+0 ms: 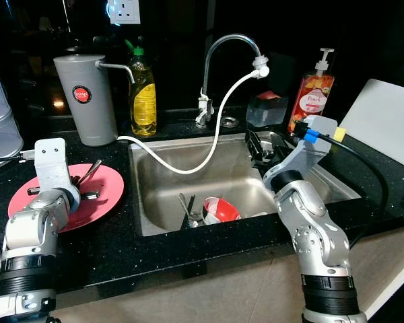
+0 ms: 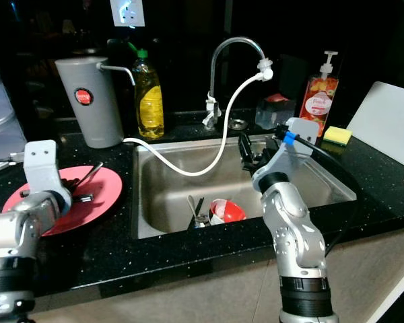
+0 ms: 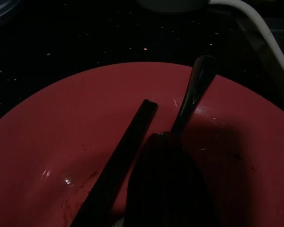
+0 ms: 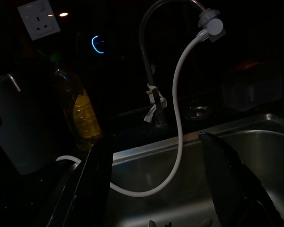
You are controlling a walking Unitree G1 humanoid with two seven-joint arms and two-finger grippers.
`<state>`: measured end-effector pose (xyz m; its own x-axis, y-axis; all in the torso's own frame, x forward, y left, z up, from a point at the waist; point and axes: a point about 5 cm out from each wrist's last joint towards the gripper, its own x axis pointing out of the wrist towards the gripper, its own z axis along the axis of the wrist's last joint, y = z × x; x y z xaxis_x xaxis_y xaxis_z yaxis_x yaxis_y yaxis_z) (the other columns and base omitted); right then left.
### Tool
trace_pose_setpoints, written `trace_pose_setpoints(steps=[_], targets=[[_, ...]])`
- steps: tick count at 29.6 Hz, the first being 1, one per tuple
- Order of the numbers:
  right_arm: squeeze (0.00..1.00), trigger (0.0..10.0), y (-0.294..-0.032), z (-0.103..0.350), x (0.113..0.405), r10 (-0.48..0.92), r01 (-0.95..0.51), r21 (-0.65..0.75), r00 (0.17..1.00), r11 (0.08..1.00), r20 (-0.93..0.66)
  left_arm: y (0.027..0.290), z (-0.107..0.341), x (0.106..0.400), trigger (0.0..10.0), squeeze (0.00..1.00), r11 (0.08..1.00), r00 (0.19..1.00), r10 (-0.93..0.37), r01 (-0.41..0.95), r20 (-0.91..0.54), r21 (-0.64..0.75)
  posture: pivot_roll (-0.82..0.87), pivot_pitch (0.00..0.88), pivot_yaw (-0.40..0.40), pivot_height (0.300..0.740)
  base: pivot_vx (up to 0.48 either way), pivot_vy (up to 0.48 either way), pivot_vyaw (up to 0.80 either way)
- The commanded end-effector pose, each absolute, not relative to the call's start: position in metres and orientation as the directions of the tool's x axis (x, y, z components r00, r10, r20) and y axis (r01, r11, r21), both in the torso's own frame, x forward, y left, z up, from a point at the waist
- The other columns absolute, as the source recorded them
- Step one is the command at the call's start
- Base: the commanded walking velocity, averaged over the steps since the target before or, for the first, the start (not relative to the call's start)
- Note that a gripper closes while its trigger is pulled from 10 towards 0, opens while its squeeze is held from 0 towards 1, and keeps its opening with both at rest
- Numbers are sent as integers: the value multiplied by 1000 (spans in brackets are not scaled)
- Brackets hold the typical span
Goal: Kitchen organization
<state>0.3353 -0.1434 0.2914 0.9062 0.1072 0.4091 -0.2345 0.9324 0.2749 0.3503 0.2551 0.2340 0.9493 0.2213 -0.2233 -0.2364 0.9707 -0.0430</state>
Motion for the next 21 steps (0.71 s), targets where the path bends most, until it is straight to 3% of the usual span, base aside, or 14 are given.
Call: trace_pose_setpoints(steps=[1,8,9,21], targets=[[0,10000,-146,288,336,100,-222,277,914,935,393,260,234,349,10000,1000,969,945,238,-248,-222,-14,-53,40,-19,740,0,0,0],[0,10000,-147,288,336,100,-221,277,915,935,392,262,251,347,10000,1000,975,961,223,-224,-166,15,-60,43,-20,740,0,0,0],[0,10000,-147,288,336,99,-220,277,915,935,392,264,252,347,10000,0,976,962,218,-217,-164,25,-59,44,-20,740,0,0,0],[0,10000,-147,288,335,96,-218,280,915,935,391,271,226,346,10000,0,993,952,68,-95,-300,-77,-59,45,-17,740,0,0,0]])
